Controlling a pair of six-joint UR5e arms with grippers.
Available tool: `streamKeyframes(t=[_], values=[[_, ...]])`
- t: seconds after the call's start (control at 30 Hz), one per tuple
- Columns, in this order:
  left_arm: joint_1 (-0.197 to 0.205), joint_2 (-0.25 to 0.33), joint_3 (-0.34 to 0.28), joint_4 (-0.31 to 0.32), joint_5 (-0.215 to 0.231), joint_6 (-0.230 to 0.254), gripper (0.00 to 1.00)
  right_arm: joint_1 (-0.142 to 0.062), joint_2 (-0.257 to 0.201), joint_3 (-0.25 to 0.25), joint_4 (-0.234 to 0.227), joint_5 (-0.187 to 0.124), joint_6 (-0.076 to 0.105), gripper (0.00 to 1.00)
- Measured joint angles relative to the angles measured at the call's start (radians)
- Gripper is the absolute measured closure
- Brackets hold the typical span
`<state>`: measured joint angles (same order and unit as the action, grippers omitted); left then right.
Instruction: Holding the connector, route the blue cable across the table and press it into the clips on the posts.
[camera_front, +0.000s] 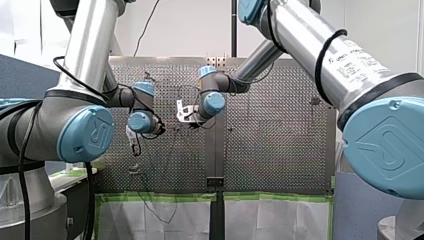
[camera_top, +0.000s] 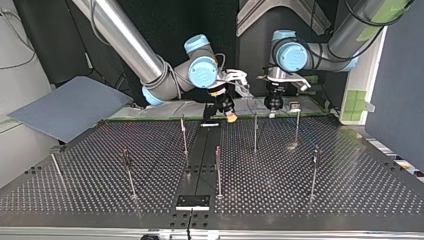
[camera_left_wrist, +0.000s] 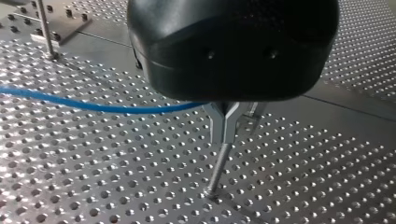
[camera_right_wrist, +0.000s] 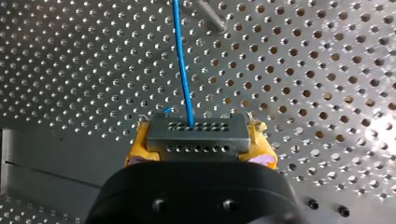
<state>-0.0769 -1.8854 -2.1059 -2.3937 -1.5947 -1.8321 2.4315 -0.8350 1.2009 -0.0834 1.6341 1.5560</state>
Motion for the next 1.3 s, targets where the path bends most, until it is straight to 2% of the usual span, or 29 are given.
streamKeyframes(t=[0.3, 0.63, 1.03, 1.3], values=[[0.007, -0.009, 0.005, 0.049, 0.035, -0.029, 1.0, -0.013, 0.017, 0.003, -0.034, -0.003, 0.017, 1.0], [0.022, -0.019, 0.016, 0.058, 0.049, -0.037, 1.0, -0.034, 0.038, 0.003, -0.05, -0.005, 0.023, 1.0], [0.037, -0.12, 0.082, 0.083, 0.059, -0.046, 1.0, -0.062, 0.039, 0.003, -0.065, -0.012, 0.031, 1.0], [0.064, -0.137, 0.093, 0.083, 0.063, -0.045, 1.0, -0.079, 0.039, 0.003, -0.065, -0.019, 0.035, 1.0]])
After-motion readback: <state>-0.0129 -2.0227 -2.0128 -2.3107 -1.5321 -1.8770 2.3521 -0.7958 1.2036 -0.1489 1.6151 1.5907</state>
